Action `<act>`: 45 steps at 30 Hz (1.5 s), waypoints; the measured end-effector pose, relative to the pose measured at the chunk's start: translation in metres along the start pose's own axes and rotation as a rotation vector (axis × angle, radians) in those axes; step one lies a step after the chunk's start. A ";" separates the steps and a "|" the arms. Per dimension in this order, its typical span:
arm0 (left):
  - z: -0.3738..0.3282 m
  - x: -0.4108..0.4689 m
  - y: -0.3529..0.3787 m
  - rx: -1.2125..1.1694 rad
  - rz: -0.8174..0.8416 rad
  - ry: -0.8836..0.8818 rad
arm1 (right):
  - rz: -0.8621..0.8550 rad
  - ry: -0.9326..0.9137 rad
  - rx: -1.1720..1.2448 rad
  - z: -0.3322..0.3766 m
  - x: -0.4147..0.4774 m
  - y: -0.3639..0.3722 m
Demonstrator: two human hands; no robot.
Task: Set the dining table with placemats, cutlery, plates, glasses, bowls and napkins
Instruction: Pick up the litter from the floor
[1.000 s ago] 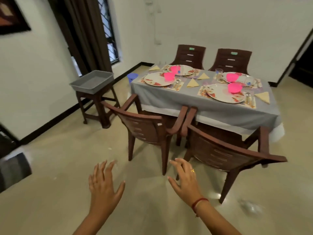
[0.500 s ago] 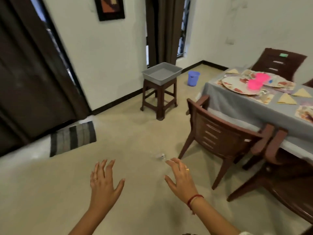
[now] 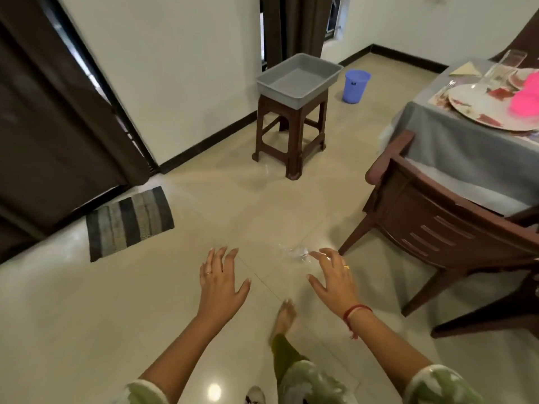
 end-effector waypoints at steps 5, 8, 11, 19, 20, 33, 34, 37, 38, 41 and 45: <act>0.004 0.116 0.048 0.036 0.123 -0.017 | 0.124 0.196 -0.003 -0.058 0.089 0.038; 0.005 0.182 0.081 0.051 0.213 -0.025 | 0.191 0.248 -0.009 -0.088 0.131 0.063; 0.008 0.242 0.116 0.053 0.297 -0.084 | 0.253 0.298 -0.022 -0.120 0.170 0.095; 0.054 0.365 0.250 0.057 0.407 -0.085 | 0.404 0.395 -0.120 -0.223 0.250 0.233; 0.063 0.375 0.273 0.051 0.405 -0.101 | 0.421 0.398 -0.132 -0.239 0.259 0.259; 0.227 0.427 0.454 0.199 0.382 -0.256 | 0.601 0.522 -0.342 -0.390 0.305 0.528; 0.231 0.429 0.453 0.222 0.382 -0.279 | 0.574 0.588 -0.314 -0.394 0.309 0.524; 0.231 0.435 0.437 0.220 0.389 -0.341 | 0.449 0.722 -0.165 -0.390 0.317 0.492; 0.222 0.436 0.425 0.181 0.394 -0.329 | 0.440 0.736 -0.121 -0.379 0.317 0.471; 0.171 0.433 0.379 -0.015 0.409 -0.258 | 0.265 0.741 0.097 -0.329 0.310 0.405; 0.072 0.420 0.287 -0.173 0.434 -0.083 | 0.029 0.718 0.342 -0.232 0.286 0.292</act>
Point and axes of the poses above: each hand's wrist, its own x-axis towards the middle knuckle, its own y-axis out of the palm, z = x × y, the point moved 3 cm from there along x, towards the middle knuckle, and after that the axes turned 7 degrees about -y, right-handed, at the moved point
